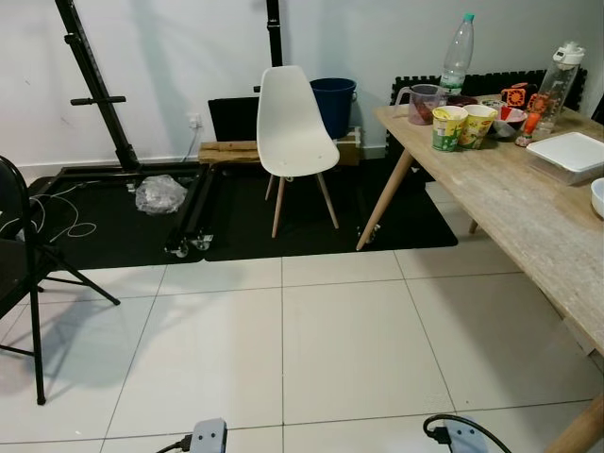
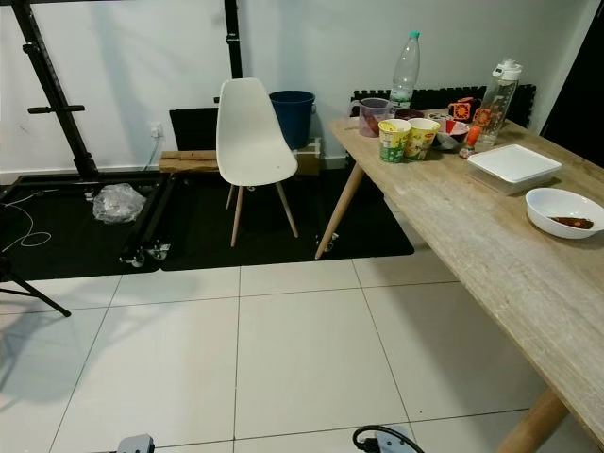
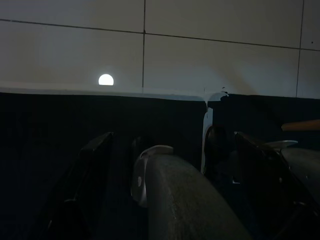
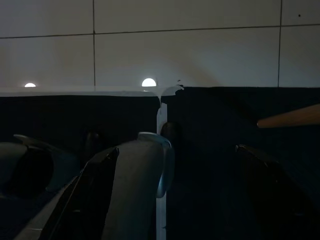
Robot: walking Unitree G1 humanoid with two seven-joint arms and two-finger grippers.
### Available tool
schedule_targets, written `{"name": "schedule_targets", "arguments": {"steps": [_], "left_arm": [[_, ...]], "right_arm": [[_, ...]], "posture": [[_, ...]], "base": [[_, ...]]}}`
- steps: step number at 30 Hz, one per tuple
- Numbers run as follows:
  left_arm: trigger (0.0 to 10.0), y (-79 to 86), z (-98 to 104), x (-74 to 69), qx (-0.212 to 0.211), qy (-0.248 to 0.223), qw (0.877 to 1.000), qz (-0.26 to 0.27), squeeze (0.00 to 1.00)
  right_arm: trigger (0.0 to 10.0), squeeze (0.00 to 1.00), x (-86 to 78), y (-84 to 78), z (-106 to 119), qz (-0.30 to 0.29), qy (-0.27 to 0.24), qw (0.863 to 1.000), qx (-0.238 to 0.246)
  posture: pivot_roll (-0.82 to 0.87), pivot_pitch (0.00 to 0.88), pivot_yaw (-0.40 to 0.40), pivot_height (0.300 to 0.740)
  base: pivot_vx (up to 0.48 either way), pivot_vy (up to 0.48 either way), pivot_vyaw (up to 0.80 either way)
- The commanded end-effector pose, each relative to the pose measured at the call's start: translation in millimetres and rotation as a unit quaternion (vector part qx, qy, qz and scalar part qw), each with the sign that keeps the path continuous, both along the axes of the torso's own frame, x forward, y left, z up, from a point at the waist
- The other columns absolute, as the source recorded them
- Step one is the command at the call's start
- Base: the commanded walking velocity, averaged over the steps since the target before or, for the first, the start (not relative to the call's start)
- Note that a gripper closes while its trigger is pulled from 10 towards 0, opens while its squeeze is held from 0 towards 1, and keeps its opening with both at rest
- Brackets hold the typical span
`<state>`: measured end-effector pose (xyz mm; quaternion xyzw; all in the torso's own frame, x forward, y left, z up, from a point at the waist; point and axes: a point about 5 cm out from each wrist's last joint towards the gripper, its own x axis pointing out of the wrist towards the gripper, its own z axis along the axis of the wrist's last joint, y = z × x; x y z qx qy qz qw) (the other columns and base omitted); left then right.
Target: Restocking fridge
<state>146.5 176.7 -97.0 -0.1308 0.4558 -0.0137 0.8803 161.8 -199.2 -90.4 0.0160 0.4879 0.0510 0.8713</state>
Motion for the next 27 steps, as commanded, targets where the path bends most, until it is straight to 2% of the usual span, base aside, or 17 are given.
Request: {"name": "schedule_targets", "arguments": {"steps": [1, 15, 23, 27], "left_arm": [[10.0, 4.8, -0.7, -2.2, 0.01, 0.008, 1.0, -0.002, 0.0], [10.0, -1.1, -0.6, 0.7, 0.013, 0.011, 1.0, -0.017, 0.0], [10.0, 2.0, -1.4, -1.8, 0.023, 0.017, 0.999, -0.026, 0.0], [10.0, 4.3, -0.6, -0.5, 0.031, 0.015, 0.999, -0.042, 0.0]], "right_arm": [[10.0, 0.0, 0.1, 1.7, -0.4, -0.001, 0.004, 1.0, 0.0], [10.0, 0.0, 1.5, 0.9, 0.1, -0.004, 0.006, 1.0, 0.001], [10.0, 0.0, 3.7, 1.2, 0.8, -0.018, 0.002, 1.0, 0.005], [10.0, 0.0, -0.5, 2.6, -1.3, -0.029, 0.009, 1.0, 0.007]], "posture": [[-0.05, 0.0, 0.006, 0.74], [-0.05, 0.0, 0.0, 0.74], [-0.06, 0.0, 0.02, 0.74], [-0.05, 0.0, 0.025, 0.74]], "base": [[0.0, 0.0, 0.0], [0.0, 0.0, 0.0], [0.0, 0.0, 0.0], [0.0, 0.0, 0.0]]}}
